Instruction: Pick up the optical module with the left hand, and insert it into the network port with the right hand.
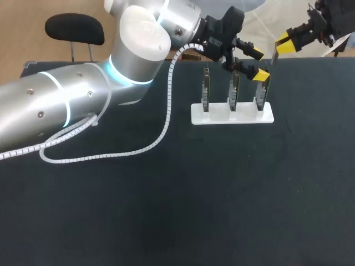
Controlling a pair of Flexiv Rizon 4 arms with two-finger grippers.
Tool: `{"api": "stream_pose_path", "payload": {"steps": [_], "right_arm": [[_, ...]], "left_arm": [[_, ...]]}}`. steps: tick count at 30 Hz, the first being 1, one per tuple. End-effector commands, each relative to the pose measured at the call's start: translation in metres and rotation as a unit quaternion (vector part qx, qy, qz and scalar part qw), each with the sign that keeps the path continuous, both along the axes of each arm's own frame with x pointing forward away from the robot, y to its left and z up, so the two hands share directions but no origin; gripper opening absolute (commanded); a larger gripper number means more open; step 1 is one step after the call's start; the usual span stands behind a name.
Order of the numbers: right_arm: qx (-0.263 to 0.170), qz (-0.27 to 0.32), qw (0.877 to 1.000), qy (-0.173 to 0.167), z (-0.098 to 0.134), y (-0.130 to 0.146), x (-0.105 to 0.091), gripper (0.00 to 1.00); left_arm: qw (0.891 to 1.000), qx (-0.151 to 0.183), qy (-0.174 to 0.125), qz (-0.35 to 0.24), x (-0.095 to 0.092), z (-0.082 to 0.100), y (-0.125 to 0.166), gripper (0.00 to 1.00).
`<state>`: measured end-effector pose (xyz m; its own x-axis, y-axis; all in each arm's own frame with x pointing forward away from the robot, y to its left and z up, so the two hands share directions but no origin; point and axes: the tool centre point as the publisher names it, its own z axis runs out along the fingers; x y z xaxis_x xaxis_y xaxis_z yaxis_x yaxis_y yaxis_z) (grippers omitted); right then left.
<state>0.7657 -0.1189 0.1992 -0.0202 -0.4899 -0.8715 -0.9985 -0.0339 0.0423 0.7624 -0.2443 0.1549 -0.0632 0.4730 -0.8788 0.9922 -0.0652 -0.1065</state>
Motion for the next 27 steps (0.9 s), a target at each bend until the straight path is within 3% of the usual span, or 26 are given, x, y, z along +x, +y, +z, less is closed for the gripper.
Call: {"api": "stream_pose_path", "payload": {"steps": [1, 27], "right_arm": [[-0.002, 0.006, 1.0, -0.003, -0.004, 0.002, 0.003, 0.0], [-0.014, 0.019, 1.0, 0.002, -0.028, 0.008, 0.012, 0.0]], "left_arm": [[1.0, 0.001, 0.0, -0.002, 0.002, 0.0, -0.001, 1.0], [1.0, 0.001, 0.0, -0.002, 0.002, 0.0, -0.001, 1.0]]}}
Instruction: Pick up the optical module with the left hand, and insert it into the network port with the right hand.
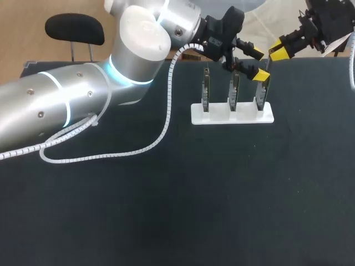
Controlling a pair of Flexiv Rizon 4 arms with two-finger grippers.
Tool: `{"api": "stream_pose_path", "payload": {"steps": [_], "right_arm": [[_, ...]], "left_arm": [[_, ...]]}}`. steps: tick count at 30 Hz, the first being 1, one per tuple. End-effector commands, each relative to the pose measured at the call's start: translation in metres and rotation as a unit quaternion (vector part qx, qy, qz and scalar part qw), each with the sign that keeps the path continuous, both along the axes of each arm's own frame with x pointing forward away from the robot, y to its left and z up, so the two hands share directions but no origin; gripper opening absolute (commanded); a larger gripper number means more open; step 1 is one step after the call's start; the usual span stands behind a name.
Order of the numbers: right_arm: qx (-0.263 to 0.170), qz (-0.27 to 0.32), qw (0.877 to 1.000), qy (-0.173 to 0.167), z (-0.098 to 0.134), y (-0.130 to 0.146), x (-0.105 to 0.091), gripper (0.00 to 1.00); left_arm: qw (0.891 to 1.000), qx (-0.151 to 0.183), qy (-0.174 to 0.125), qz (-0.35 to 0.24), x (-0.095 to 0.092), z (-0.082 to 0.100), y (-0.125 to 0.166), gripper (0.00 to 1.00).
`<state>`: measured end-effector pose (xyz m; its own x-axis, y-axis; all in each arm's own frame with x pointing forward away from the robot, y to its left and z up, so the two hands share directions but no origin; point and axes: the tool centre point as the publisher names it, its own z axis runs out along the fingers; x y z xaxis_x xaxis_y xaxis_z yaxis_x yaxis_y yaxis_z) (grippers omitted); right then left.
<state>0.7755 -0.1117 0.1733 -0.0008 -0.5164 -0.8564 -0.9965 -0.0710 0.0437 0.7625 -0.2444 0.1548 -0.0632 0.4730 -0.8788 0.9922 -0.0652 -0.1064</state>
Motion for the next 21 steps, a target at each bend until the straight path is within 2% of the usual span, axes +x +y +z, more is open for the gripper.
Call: {"api": "stream_pose_path", "payload": {"steps": [1, 21], "right_arm": [[0.001, 0.0, 1.0, 0.003, -0.0027, 0.0012, 0.0022, 0.0], [-0.007, -0.008, 1.0, -0.005, -0.0029, 0.0024, 0.0029, 0.0]], "left_arm": [[1.0, 0.001, 0.0, -0.002, 0.0015, 0.0, -0.0005, 1.0], [1.0, 0.001, 0.0, -0.002, 0.0015, 0.0, -0.0005, 1.0]]}}
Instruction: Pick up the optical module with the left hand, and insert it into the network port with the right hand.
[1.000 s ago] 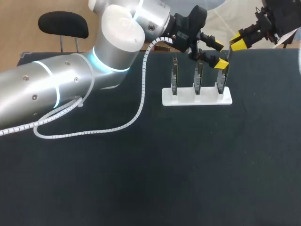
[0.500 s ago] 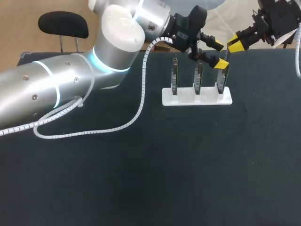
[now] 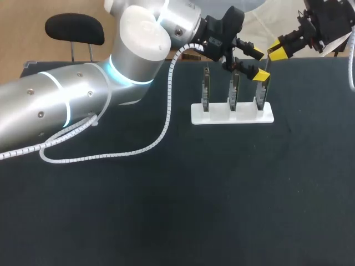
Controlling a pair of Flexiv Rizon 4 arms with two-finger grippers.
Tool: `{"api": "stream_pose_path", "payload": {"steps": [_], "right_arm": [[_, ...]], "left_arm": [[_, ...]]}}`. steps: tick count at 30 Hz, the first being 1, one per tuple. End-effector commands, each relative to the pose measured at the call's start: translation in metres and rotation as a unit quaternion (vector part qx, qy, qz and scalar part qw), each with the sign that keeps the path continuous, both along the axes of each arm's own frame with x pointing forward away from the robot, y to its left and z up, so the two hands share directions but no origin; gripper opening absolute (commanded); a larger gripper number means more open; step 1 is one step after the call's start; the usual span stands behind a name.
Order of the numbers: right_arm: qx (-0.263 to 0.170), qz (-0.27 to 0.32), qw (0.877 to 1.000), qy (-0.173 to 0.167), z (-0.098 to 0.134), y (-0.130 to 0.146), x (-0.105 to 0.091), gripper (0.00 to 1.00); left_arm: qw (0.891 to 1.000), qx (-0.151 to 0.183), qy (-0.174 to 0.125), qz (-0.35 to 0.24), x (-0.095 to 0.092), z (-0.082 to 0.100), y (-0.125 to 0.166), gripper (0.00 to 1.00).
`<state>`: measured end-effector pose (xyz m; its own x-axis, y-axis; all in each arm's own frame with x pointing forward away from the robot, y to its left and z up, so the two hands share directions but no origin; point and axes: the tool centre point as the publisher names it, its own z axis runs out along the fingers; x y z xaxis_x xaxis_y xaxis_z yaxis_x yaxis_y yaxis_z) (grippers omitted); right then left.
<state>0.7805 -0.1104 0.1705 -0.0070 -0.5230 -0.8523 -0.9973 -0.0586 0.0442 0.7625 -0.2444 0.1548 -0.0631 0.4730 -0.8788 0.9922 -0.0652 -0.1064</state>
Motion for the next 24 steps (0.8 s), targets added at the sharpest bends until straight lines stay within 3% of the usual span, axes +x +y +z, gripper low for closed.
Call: {"api": "stream_pose_path", "payload": {"steps": [1, 24], "right_arm": [[-0.007, -0.002, 1.0, -0.008, -0.001, 0.001, -0.003, 0.0], [-0.008, -0.021, 1.0, -0.003, -0.012, 0.001, -0.005, 0.0]], "left_arm": [[1.0, 0.001, 0.0, -0.001, 0.001, 0.0, 0.0, 1.0], [1.0, 0.001, 0.0, -0.001, 0.001, 0.0, 0.0, 1.0]]}}
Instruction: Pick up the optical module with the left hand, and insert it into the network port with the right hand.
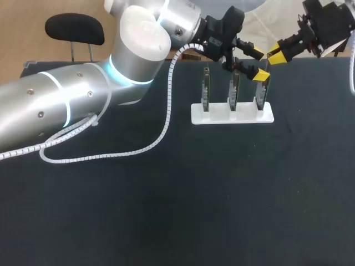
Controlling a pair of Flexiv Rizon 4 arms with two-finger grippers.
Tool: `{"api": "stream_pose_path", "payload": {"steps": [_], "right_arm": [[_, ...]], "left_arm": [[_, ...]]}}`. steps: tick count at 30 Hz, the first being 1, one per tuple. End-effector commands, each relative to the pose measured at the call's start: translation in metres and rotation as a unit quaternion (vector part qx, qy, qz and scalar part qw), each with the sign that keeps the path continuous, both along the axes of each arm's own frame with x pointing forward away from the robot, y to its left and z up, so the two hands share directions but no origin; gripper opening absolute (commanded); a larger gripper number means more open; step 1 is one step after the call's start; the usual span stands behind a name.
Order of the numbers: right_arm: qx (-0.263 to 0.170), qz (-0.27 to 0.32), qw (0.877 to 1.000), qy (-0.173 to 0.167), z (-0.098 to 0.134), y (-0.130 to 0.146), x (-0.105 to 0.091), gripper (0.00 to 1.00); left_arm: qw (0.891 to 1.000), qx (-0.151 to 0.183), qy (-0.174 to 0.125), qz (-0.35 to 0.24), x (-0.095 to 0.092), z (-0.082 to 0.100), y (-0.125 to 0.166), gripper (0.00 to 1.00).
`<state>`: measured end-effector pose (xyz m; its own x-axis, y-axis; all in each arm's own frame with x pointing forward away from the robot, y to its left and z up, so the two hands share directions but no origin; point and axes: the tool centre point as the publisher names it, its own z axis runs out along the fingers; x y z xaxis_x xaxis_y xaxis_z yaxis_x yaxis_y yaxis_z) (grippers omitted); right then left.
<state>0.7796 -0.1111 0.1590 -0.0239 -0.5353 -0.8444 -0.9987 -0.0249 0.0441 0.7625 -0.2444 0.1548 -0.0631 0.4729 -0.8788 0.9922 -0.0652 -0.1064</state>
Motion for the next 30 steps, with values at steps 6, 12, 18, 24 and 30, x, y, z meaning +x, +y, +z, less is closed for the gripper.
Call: {"api": "stream_pose_path", "payload": {"steps": [6, 12, 18, 24, 30], "right_arm": [[0.0, -0.004, 1.0, -0.001, -0.002, 0.002, -0.005, 0.0], [-0.001, -0.004, 1.0, 0.0, -0.002, 0.001, -0.005, 0.09], [0.003, -0.008, 1.0, -0.004, 0.0, 0.001, -0.005, 1.0], [0.015, -0.018, 1.0, 0.0, 0.005, -0.002, -0.004, 1.0], [0.035, -0.035, 0.999, 0.008, 0.013, -0.011, -0.001, 1.0]], "left_arm": [[1.0, 0.001, 0.0, -0.001, 0.001, 0.0, 0.0, 1.0], [1.0, 0.001, 0.0, -0.001, 0.001, 0.0, 0.0, 1.0], [1.0, 0.001, 0.0, -0.001, 0.001, 0.0, 0.0, 1.0], [1.0, 0.001, 0.0, -0.001, 0.001, 0.0, 0.0, 1.0], [1.0, 0.001, 0.0, -0.001, 0.001, 0.0, 0.0, 1.0]]}}
